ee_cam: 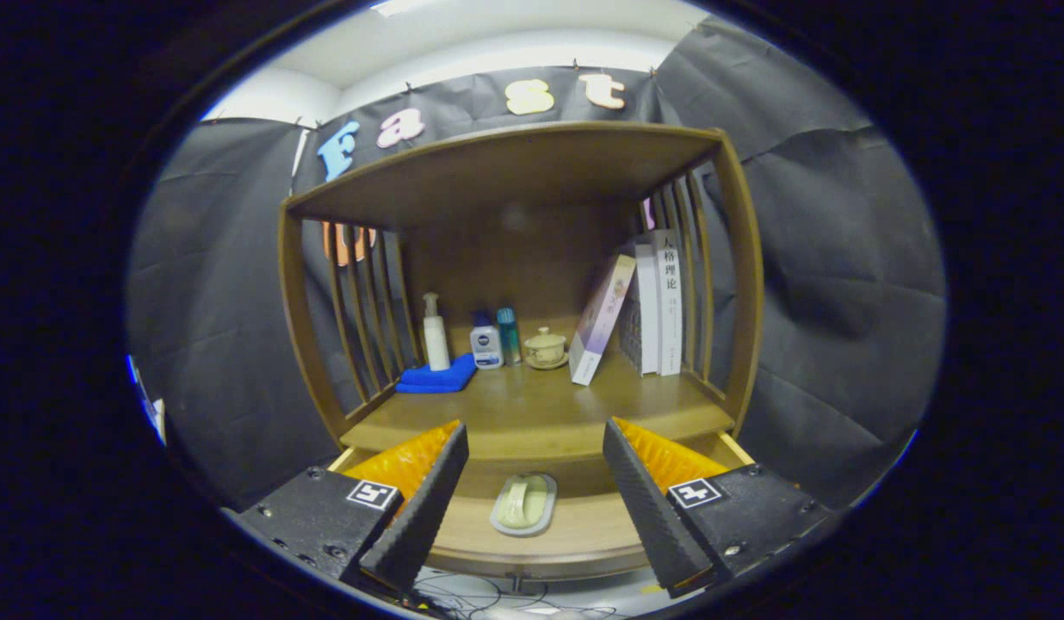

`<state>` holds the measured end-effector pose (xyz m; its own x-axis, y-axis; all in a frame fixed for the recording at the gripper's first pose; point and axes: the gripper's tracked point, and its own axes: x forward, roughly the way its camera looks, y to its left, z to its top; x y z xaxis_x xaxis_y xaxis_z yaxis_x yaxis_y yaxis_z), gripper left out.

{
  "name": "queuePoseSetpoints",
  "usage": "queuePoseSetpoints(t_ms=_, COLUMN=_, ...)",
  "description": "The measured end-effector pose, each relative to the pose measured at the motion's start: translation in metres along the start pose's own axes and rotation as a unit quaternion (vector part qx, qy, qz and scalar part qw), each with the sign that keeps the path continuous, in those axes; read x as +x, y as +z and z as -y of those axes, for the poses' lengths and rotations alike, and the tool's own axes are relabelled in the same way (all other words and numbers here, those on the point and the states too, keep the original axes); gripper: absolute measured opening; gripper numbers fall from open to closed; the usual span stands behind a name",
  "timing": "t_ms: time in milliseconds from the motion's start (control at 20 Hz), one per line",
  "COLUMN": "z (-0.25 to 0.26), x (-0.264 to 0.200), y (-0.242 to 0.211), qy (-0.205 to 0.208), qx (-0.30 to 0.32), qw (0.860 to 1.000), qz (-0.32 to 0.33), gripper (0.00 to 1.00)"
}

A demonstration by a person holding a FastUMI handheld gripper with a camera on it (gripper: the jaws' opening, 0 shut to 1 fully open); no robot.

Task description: Pull open the drawer, take out the items inside it, and place them on the countertop above the cabinet.

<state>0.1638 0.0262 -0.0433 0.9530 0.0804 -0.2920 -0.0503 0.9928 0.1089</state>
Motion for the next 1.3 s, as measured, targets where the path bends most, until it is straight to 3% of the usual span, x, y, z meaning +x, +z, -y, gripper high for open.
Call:
queuePoseSetpoints(t_ms=250, z=-0.017, x=0.056, y=-0.014, qy=-0.001, qx=0.001, qw=0.990, qz=-0.140, gripper=0.96)
queuePoseSetpoints(t_ms=550, z=-0.030, x=0.095, y=-0.083, qy=-0.008, qx=-0.010, qw=0.948, qz=-0.317, gripper=0.90)
queuePoseSetpoints(t_ms=900, z=-0.023, x=0.114, y=-0.145, qy=-0.037, qx=-0.014, qw=0.906, qz=-0.422, gripper=0.77)
queuePoseSetpoints(t_ms=1300, z=-0.016, x=0.135, y=-0.172, qy=-0.072, qx=-0.005, qw=0.884, qz=-0.462, gripper=0.55)
